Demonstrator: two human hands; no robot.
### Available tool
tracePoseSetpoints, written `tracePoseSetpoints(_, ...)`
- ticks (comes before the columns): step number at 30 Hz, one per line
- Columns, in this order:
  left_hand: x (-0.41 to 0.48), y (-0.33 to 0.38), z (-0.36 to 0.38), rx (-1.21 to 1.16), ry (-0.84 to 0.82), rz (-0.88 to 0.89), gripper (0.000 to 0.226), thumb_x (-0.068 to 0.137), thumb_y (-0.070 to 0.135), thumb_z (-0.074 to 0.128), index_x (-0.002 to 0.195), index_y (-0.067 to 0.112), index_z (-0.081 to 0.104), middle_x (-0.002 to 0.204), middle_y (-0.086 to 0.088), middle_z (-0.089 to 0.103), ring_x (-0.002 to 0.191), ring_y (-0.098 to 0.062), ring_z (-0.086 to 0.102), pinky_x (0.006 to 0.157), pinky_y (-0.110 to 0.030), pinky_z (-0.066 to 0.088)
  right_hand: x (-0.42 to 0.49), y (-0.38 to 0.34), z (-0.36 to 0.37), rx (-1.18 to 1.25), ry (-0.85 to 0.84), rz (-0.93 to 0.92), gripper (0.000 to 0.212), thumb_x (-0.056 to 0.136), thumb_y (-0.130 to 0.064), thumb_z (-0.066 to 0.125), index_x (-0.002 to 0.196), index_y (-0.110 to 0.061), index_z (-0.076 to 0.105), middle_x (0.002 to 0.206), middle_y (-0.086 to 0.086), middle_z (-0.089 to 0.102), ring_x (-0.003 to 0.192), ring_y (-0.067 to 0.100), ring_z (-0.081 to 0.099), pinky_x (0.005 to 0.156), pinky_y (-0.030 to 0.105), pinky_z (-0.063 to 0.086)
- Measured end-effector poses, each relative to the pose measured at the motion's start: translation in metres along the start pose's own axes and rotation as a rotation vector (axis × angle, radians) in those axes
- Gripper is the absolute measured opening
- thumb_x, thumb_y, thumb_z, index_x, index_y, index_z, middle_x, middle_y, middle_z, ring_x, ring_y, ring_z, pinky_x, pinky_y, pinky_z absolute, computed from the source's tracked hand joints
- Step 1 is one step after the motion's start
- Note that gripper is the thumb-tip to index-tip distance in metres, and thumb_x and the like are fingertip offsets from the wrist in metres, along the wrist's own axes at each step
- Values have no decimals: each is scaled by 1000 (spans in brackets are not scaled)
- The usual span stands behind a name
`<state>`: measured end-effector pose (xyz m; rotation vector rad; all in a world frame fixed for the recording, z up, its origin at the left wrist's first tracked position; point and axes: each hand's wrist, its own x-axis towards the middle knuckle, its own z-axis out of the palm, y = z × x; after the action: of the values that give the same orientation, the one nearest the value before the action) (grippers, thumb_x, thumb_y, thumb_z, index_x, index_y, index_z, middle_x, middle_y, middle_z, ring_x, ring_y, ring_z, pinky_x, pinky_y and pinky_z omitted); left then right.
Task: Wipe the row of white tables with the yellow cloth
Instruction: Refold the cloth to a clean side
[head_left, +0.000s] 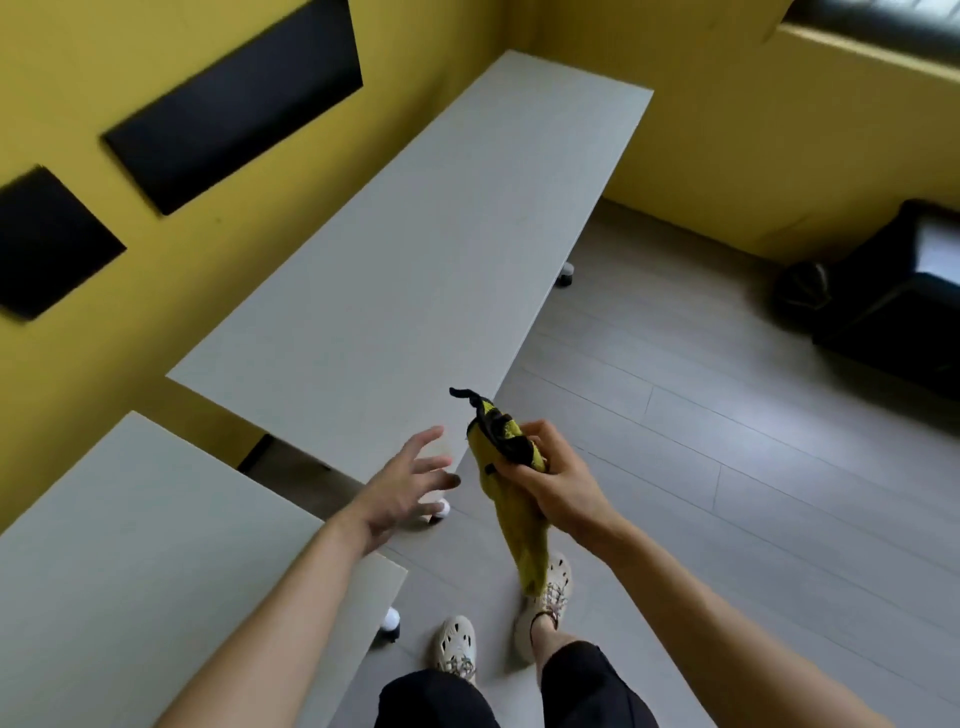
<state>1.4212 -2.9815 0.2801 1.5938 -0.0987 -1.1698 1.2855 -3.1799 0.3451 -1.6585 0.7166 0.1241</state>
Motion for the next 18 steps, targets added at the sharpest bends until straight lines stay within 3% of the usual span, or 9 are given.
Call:
tracePoseSetpoints(2, -6, 10, 12, -305, -59, -84, 92, 73, 41, 96, 153, 34, 53, 146, -10, 69, 135, -31, 67, 108, -57, 58, 5, -24, -7, 171, -63, 18, 16, 103, -19, 74, 119, -20, 71, 109, 9, 79, 103, 30, 78, 97, 53, 63)
tracePoseSetpoints(5, -10, 35, 26, -349, -54, -11, 49, 96, 28, 83, 140, 12, 69, 135, -15, 76, 131, -37, 70, 111, -53, 50, 21, -52, -13, 218, -62, 51, 12, 109, -30, 66, 112, -25, 76, 106, 4, 82, 106, 30, 78, 99, 49, 63)
tracePoseSetpoints(7, -11, 50, 29, -340, 76, 58, 36, 101, 19, 77, 134, 6, 73, 128, -16, 78, 124, -35, 74, 107, -47, 57, 39, -59, -18, 70, -68, 63, 24, 104, -56, 65, 113, -36, 73, 110, -6, 81, 110, 23, 76, 100, 44, 62)
tracePoseSetpoints(9, -9, 62, 25, -362, 227, 102, 36, 94, 13, 83, 128, 4, 74, 123, -17, 80, 117, -36, 76, 101, -46, 62, 57, -60, -22, -4, -140, 125, 51, 86, -72, 75, 119, -34, 69, 116, -6, 78, 108, 17, 75, 96, 39, 63)
tracePoseSetpoints(11, -9, 69, 21, -373, 366, 130, 46, 84, 10, 92, 126, 6, 72, 121, -18, 80, 113, -36, 78, 98, -47, 64, 73, -58, -24, -217, -217, 115, 60, 81, -57, 91, 128, -31, 65, 116, -4, 74, 101, 12, 73, 78, 25, 63)
tracePoseSetpoints(13, -11, 75, 16, -435, 472, 142, 58, 79, 10, 94, 131, 11, 67, 125, -21, 77, 111, -36, 78, 98, -49, 64, 91, -58, -26, -335, -239, 81, 52, 85, -28, 91, 132, -24, 67, 113, -6, 74, 96, 9, 73, 70, 20, 61)
tracePoseSetpoints(16, -22, 79, 6, -527, 476, 167, 64, 94, 7, 83, 147, 28, 55, 128, -22, 76, 117, -36, 77, 102, -50, 61, 122, -71, -26, -223, -299, 78, 44, 90, -11, 80, 132, -21, 70, 108, -3, 80, 95, 18, 79, 87, 44, 68)
tracePoseSetpoints(18, -32, 72, 1, -439, 482, 114, 84, 92, 2, 84, 154, 42, 43, 124, -18, 79, 116, -32, 78, 99, -45, 62, 139, -85, -17, -213, -356, 43, 50, 90, -7, 76, 136, -24, 65, 110, -3, 80, 95, 20, 79, 88, 49, 68)
